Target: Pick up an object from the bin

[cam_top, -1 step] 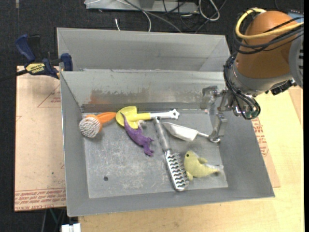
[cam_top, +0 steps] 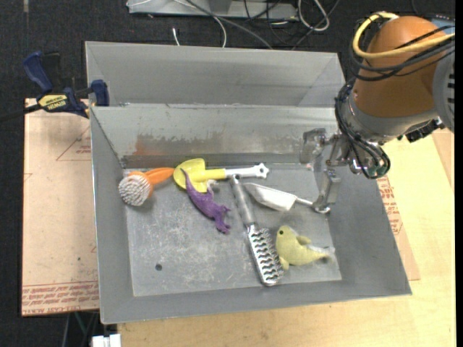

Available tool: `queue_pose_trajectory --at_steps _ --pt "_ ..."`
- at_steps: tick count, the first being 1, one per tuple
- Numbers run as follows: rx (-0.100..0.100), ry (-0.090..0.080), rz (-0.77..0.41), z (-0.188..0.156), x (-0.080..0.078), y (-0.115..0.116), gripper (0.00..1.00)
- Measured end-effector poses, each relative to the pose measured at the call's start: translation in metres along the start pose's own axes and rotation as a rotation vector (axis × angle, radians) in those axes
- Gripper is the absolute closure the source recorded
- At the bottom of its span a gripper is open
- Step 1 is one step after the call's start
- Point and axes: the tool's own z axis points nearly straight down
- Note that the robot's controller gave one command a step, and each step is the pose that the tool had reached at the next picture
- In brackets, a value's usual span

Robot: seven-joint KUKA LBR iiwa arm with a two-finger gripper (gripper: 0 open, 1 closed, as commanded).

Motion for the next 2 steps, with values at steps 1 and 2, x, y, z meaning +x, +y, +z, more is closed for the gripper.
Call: queue_pose_trajectory --at_steps 1,2 --pt "-0.002 0.007 -0.065 0.085 0.033 0.012 0.0" --pt "0.001 -0.018 -0.156 0.061 -0.007 0.043 0.0"
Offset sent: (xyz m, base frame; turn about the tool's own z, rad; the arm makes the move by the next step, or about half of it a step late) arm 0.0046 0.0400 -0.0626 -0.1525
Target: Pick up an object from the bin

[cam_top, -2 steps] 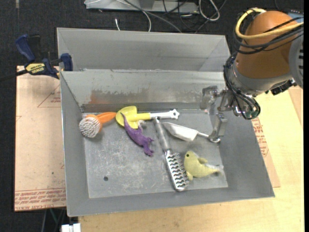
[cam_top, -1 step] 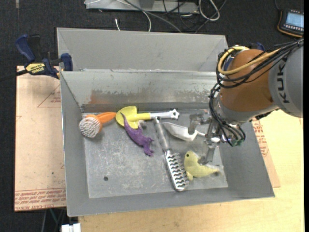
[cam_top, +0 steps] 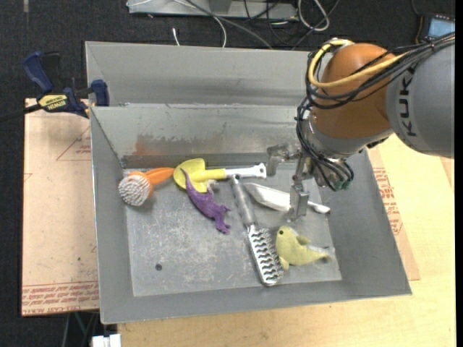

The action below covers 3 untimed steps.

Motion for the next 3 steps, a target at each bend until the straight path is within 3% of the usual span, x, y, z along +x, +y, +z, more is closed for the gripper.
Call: queue_pose_trajectory --at_steps 1,2,3 --pt "-0.006 0.029 -0.036 0.089 0.037 -0.015 0.0" --pt "-0.001 -0.011 -0.174 0.116 0.053 0.044 0.0" --pt "0.001 0.003 -0.04 0.116 0.028 -0.013 0.0"
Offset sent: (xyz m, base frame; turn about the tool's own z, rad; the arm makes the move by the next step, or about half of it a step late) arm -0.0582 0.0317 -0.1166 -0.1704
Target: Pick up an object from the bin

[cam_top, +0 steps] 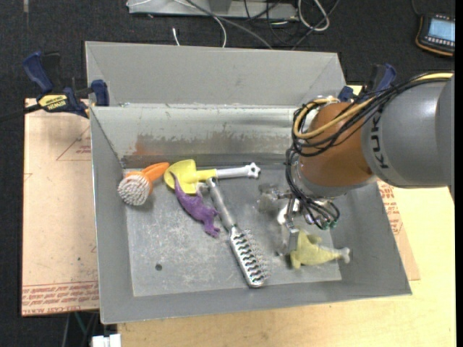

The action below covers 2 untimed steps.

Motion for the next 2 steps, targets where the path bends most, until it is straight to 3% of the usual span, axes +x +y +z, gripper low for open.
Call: queue_pose_trajectory --at_steps 1,2 --pt "0.003 -0.002 -0.037 0.0 0.002 0.002 0.0" --pt "0.002 -0.004 -0.289 0.0 -0.009 0.013 0.0"
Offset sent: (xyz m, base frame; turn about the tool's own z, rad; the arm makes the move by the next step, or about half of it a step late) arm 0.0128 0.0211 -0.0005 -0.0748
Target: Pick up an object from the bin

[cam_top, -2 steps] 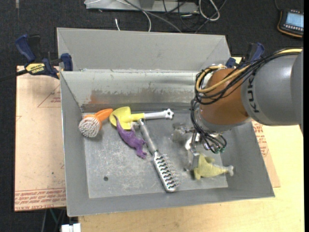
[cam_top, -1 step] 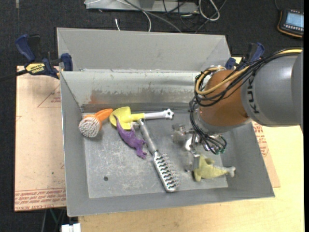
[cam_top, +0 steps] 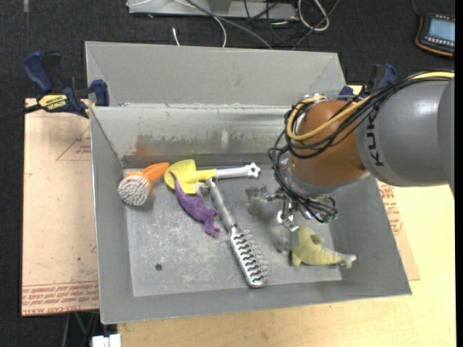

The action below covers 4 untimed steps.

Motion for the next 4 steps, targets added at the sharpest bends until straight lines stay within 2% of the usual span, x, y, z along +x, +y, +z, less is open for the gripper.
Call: queue_pose_trajectory --at_steps 1,2,3,4 --pt "-0.002 0.0 0.098 0.0 0.038 -0.012 0.0" --pt "-0.002 0.001 0.089 0.0 0.045 -0.015 0.0" --pt "-0.002 0.001 0.093 0.0 0.075 -0.027 0.0" --pt "-0.004 -0.004 0.119 0.0 0.073 -0.033 0.0"
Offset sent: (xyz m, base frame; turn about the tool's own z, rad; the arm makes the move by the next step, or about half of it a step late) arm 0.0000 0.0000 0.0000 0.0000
